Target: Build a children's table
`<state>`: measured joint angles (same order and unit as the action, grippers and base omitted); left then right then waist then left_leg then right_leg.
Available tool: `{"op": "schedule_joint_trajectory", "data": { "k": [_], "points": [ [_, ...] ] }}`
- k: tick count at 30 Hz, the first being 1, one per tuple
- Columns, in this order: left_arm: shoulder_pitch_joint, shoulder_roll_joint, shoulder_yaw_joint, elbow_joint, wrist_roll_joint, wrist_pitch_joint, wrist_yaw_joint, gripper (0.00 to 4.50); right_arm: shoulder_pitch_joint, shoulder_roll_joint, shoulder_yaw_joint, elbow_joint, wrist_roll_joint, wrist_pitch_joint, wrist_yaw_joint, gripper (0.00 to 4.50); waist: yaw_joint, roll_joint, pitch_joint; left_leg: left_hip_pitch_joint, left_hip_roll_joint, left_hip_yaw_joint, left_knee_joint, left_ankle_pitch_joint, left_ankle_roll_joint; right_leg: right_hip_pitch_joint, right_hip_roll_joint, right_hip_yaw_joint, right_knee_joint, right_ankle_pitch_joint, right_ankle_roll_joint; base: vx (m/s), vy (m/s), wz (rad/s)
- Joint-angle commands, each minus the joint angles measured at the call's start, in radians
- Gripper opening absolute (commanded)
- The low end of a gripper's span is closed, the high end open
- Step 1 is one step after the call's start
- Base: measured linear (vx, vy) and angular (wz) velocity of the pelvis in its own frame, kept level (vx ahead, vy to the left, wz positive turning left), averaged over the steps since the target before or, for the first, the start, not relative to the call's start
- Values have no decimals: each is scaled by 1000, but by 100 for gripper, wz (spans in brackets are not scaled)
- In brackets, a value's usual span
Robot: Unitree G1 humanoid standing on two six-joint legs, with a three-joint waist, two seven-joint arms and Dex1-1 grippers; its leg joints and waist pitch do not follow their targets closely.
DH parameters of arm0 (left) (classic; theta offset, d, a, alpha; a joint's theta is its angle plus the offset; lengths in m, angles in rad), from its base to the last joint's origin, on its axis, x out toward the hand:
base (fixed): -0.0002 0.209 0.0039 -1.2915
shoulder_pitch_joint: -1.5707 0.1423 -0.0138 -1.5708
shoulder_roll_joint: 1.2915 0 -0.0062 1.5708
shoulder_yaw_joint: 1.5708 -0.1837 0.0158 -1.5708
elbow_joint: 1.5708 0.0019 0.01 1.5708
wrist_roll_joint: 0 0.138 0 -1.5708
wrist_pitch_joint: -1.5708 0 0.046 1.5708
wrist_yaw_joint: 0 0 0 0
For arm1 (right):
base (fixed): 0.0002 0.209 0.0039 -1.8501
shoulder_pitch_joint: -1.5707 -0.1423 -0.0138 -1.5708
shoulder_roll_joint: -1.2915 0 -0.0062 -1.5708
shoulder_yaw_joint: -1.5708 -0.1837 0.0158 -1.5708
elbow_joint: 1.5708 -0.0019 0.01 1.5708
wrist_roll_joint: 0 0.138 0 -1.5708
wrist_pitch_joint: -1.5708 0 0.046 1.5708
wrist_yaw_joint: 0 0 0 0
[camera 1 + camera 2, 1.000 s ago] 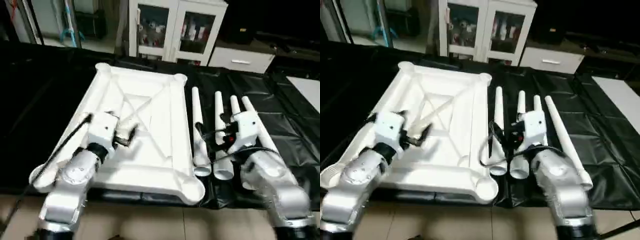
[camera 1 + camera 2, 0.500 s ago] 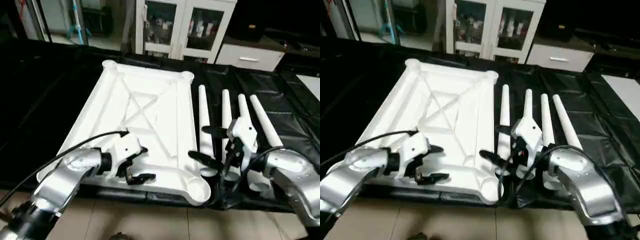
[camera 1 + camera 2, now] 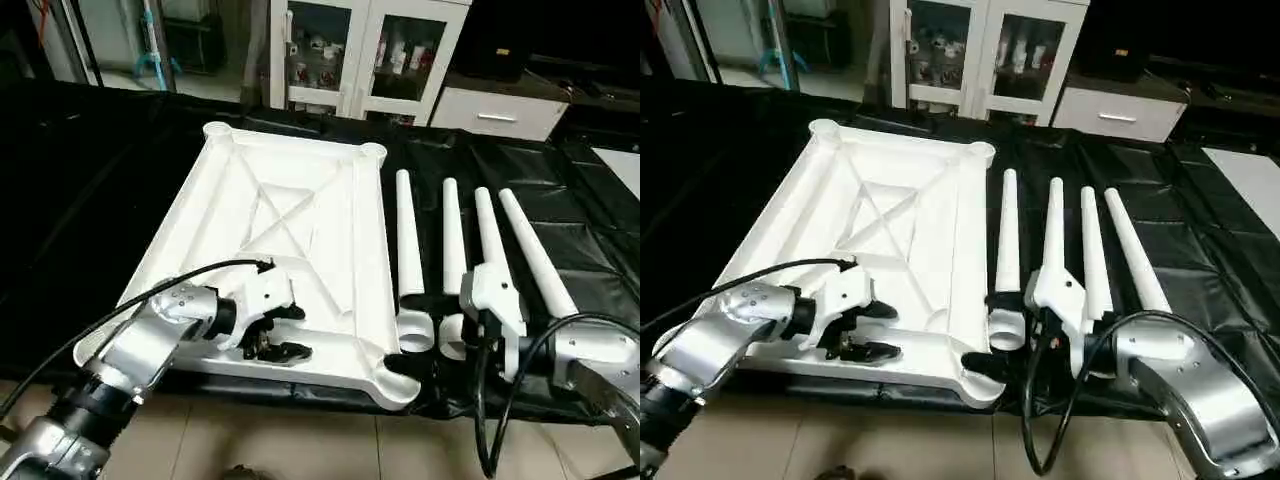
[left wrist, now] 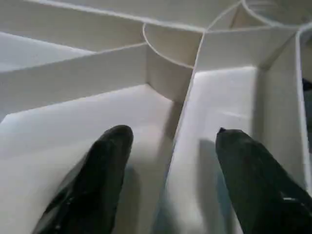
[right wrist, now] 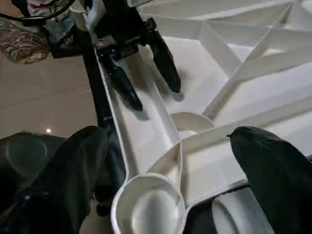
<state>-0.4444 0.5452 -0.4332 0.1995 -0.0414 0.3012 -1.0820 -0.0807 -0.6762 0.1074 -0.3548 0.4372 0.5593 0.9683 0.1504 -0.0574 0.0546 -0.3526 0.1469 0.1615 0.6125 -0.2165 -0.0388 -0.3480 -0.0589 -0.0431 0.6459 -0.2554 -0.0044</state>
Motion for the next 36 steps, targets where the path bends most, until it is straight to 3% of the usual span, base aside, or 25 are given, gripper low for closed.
{"op": "schedule_joint_trajectory", "data": {
  "k": [1,7,10,11,25,31,33,36],
  "points": [
    [-24,4,-8,18,26,-10,10,279,-6,-2,-14,-34,13,13,-1,450,2,12,-49,16,94,-36,-91,-154,8,20,-114,57,-78,-11,-226,0,0,0],
    [-38,26,-28,41,69,-29,-18,236,-2,-8,-12,-49,23,28,-9,450,1,16,-50,18,98,-32,-95,-165,-13,17,-113,56,-78,-18,-219,0,0,0],
    [-49,42,-48,54,103,-29,-15,214,-2,-11,-10,-46,23,27,-7,450,2,14,-49,17,98,-32,-95,-156,-11,17,-112,56,-76,-6,-219,0,0,0],
    [-54,41,-48,61,109,-30,-7,199,-3,-11,-9,-45,23,28,-5,450,2,8,-47,17,97,-30,-94,-160,-8,17,-114,57,-79,-25,-215,0,0,0],
    [-62,37,16,141,138,-33,97,89,-6,-3,2,-43,16,30,-11,450,14,9,-45,18,100,-30,-100,-188,-20,12,-116,59,-88,-117,-190,0,0,0],
    [-64,65,64,215,155,-64,176,60,-6,4,1,-40,7,22,-24,450,-3,0,-45,8,94,-32,-99,-160,-9,19,-116,57,-88,-112,-177,0,0,0],
    [-58,80,78,225,155,-69,179,55,-6,5,1,-42,8,23,-25,450,-8,-2,-43,-2,92,-34,-102,-141,-2,26,-116,56,-92,-138,-156,0,0,0],
    [-47,98,89,219,158,-69,179,44,-5,5,2,-42,7,22,-25,450,-15,-5,-51,4,91,-31,-95,-93,8,21,-111,55,-84,-77,-157,0,0,0]
  ]
}}
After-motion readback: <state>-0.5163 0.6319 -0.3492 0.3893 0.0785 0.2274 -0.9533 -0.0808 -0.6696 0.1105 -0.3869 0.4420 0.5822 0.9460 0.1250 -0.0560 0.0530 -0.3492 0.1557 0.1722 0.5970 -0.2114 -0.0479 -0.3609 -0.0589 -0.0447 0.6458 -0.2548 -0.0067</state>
